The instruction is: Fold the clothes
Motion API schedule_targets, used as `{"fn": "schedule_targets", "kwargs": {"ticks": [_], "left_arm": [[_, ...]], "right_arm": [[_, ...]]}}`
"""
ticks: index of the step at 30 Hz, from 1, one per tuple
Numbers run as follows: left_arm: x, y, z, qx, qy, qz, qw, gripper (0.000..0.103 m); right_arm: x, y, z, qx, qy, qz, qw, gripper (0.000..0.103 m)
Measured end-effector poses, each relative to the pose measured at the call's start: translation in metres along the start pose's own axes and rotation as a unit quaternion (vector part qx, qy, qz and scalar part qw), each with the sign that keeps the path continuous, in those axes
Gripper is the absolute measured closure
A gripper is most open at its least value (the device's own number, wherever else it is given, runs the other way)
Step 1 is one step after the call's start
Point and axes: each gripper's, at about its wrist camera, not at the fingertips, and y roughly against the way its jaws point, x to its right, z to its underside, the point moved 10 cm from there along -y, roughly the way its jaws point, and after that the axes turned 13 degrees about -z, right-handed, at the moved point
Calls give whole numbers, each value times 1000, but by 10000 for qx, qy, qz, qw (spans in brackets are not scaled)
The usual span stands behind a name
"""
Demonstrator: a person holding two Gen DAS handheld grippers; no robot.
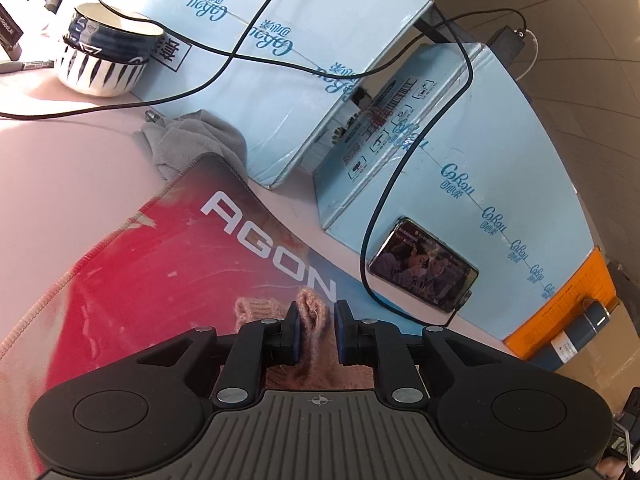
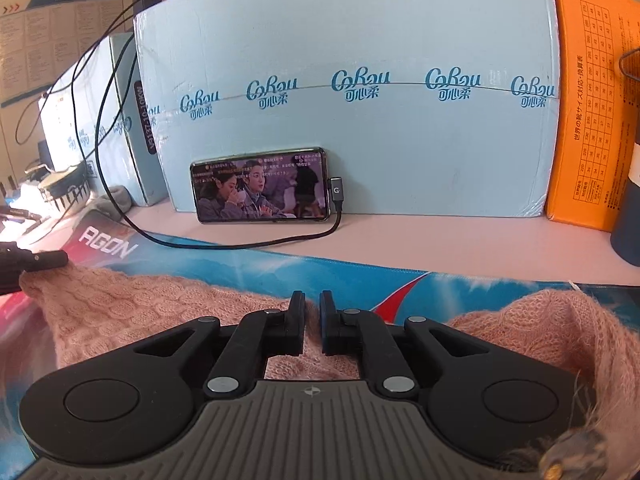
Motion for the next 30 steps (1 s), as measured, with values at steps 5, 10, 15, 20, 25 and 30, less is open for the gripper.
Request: {"fn": "schedule_targets", "kwargs": {"ticks": [5, 10, 15, 20, 25, 30], "left_arm": [[3, 8, -2, 159, -39, 19, 9999, 63], [5, 8, -1, 127, -83, -2, 9999, 53], [5, 8, 1, 89, -71, -1, 9999, 52], [1, 7, 0, 77, 43, -17, 10000, 52], [3, 7, 0, 55, 1, -31, 10000, 52], [4, 7, 1, 41, -26, -16, 10000, 52]], "right_arm": [[9, 76, -24, 745, 209, 70, 9970, 55], [37, 126, -5, 722, 566, 395, 9950, 38], [60, 113, 21, 28, 1158, 859, 9895, 27], [81, 96, 35, -283, 618, 448, 9967, 49], [82, 98, 29, -252, 180, -291, 9991, 88], [114, 93, 16, -236, -62, 320, 9992, 80]]}}
